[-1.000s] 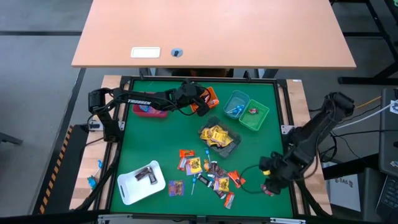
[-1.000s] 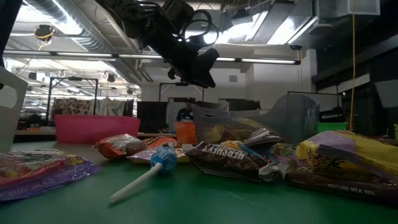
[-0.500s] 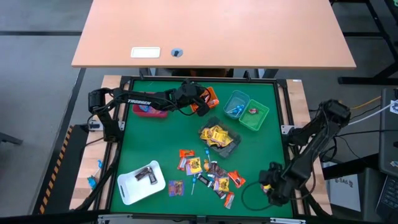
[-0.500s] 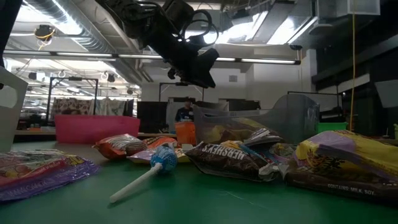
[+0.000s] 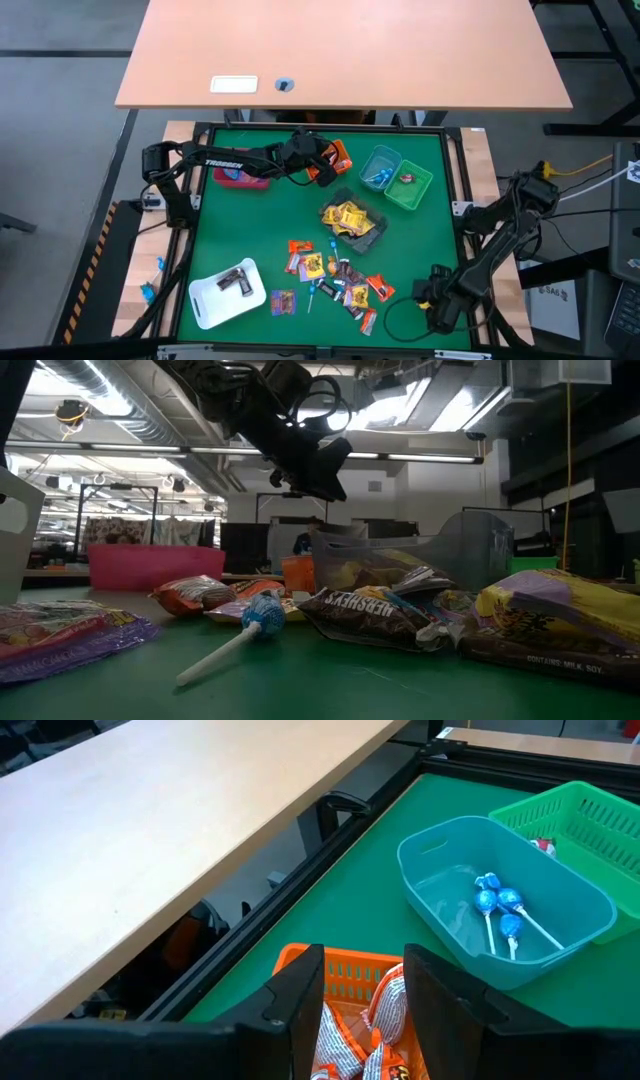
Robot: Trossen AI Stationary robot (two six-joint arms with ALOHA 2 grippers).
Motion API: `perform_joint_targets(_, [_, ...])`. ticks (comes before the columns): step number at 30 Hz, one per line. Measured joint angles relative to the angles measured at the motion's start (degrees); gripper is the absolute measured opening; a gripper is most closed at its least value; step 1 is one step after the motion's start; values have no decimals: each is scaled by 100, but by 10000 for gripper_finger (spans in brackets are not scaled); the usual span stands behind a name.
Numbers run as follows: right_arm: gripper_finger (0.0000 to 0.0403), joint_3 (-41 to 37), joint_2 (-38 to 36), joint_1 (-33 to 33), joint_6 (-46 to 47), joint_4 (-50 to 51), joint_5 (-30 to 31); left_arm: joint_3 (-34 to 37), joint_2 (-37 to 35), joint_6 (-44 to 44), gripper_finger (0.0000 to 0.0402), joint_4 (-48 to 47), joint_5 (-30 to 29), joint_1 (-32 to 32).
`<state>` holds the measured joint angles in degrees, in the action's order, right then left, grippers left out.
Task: Sort candy
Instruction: Put the red chocolate into the green bin
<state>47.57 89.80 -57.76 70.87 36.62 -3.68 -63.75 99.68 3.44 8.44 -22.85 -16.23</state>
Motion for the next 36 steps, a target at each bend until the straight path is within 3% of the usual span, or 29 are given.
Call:
perform_joint_targets(19, [281, 9, 171, 0, -63, -48, 1, 0, 0, 0, 128, -3, 0, 0])
perform_joint_targets(31, [152, -2, 177, 2, -66, 42, 0, 0, 2, 0, 128, -3, 0, 2])
perform_joint_targets(36, [121, -2, 177, 2, -68, 87, 1, 0, 0, 0, 128, -3, 0, 2])
